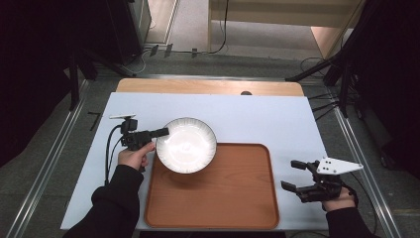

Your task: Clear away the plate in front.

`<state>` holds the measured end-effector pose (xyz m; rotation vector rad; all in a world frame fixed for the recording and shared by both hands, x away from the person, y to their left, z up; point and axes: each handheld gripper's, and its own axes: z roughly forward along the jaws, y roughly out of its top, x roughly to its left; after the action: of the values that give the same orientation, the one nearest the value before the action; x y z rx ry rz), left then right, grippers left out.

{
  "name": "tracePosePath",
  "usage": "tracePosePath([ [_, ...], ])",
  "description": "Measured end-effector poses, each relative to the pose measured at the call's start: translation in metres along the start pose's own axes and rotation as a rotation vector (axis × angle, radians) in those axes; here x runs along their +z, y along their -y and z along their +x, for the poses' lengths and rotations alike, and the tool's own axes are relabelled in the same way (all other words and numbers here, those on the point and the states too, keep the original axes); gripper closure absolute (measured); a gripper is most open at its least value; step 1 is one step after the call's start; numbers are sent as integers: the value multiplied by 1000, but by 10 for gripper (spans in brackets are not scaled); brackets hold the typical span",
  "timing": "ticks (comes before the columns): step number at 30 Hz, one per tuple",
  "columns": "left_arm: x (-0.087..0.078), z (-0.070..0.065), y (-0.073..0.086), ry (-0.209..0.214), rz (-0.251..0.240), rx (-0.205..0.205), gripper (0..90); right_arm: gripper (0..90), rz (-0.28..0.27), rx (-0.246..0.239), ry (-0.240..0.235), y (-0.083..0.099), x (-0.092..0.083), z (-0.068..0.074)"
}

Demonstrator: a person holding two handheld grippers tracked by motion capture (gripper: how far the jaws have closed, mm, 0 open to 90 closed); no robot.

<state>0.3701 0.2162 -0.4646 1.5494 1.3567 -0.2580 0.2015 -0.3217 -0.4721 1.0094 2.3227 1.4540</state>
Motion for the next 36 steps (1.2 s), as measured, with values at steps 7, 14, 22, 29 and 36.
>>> tracePosePath([
  [7,-4,-6,11,2,23,14,824,175,5,6,-3,0,1,0],
  [14,-7,-15,25,24,54,29,824,180,8,5,-7,0,1,0],
  [22,-4,-17,36,30,73,20,821,185,14,0,-10,0,1,0],
  [29,-3,-22,42,28,80,31,817,185,13,-4,-14,-1,3,1],
  [36,5,-27,48,23,99,51,813,185,21,-11,-17,-1,4,1],
])
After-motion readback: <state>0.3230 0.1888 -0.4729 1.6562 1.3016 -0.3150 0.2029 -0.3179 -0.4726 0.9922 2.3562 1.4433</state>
